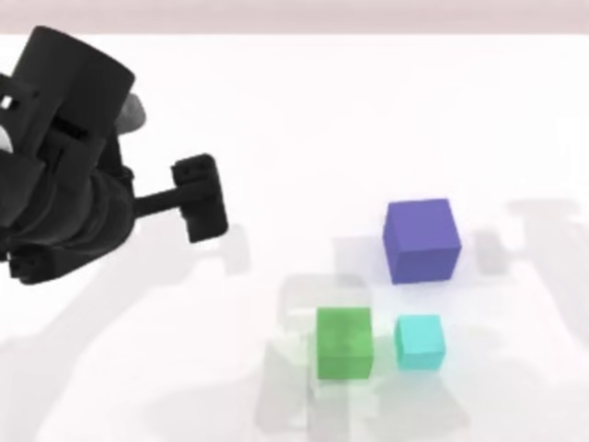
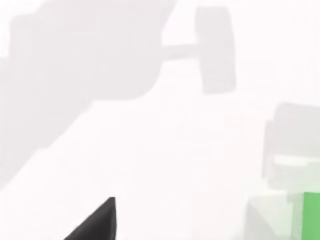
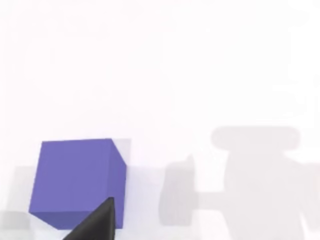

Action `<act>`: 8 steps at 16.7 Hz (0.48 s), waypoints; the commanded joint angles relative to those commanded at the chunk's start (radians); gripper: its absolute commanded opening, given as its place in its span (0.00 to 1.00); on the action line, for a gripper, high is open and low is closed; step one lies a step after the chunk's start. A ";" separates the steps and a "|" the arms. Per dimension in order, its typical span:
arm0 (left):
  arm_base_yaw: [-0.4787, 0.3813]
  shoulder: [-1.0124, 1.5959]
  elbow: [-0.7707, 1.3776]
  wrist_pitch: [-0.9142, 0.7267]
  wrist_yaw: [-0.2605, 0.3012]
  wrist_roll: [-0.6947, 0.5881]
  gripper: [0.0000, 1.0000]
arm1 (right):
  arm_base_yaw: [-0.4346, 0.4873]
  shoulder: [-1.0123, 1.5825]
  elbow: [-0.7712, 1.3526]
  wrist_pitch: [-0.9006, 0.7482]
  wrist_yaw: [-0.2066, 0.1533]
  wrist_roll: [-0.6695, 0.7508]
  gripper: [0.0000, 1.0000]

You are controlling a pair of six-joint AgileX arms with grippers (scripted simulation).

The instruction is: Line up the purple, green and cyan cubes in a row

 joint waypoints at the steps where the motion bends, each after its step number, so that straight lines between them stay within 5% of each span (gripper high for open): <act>1: 0.045 -0.096 -0.093 0.049 0.002 0.039 1.00 | 0.022 0.113 0.085 -0.061 0.001 0.018 1.00; 8: 0.333 -0.781 -0.667 0.398 0.022 0.357 1.00 | 0.177 0.841 0.653 -0.473 0.001 0.144 1.00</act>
